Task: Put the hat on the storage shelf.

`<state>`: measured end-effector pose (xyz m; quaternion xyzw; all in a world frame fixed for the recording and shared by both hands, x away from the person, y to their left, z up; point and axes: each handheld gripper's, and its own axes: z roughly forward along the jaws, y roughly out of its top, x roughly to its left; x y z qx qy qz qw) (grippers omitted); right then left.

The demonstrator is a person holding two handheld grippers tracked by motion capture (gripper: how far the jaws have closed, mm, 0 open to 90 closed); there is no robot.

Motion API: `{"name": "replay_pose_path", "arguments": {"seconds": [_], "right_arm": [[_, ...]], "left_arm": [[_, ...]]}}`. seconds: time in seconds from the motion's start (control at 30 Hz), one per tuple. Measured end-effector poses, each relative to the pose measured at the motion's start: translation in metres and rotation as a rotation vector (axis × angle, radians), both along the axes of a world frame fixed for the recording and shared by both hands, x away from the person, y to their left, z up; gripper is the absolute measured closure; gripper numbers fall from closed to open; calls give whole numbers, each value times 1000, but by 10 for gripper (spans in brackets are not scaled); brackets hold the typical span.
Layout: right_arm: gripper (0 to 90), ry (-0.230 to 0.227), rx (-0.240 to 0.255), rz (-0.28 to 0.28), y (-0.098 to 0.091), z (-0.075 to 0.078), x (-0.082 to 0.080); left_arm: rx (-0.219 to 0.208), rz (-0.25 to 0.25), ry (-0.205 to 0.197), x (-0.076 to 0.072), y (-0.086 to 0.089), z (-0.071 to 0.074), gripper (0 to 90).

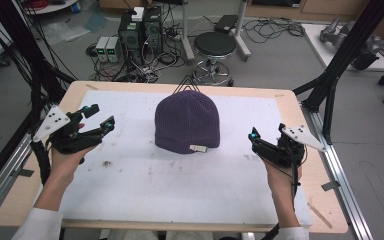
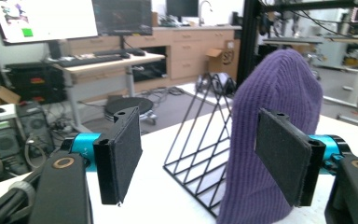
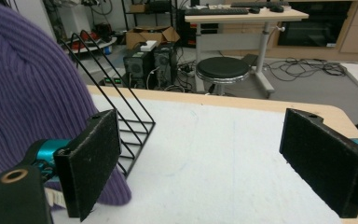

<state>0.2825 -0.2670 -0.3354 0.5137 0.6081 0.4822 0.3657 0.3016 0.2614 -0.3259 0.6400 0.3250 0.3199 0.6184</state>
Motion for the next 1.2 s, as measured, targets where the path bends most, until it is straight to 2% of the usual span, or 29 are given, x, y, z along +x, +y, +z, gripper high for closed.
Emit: {"name": "replay_pose_path", "arguments": {"seconds": [0.27,0.43,0.53,0.63,0.73,0.8,0.9,1.07,1.2], "right_arm": [[116,-4,45,-48,-14,-15,-16],[116,-3,100,-71,-22,-31,-24],[116,-73,119,-105,-23,-42,-30],[116,-102,118,-134,-24,-53,-34],[116,-79,122,-153,-26,-62,-34],[116,-83,117,-168,-27,-67,-34],[116,-82,104,-181,-27,-72,-36],[116,-66,107,-196,-26,-79,-40],[116,-64,97,-202,-24,-85,-43]], "left_arm": [[-6,92,-46,-25,21,-9,317],[-24,122,-44,-35,29,-23,316],[-36,127,-15,-34,34,-33,296],[-50,150,-23,-37,37,-42,295],[-45,180,-51,-41,38,-51,295],[-49,198,-64,-45,40,-58,295],[-38,204,-46,-45,43,-64,295],[-46,241,-52,-50,50,-71,294],[-45,273,-40,-55,53,-83,295]]}}
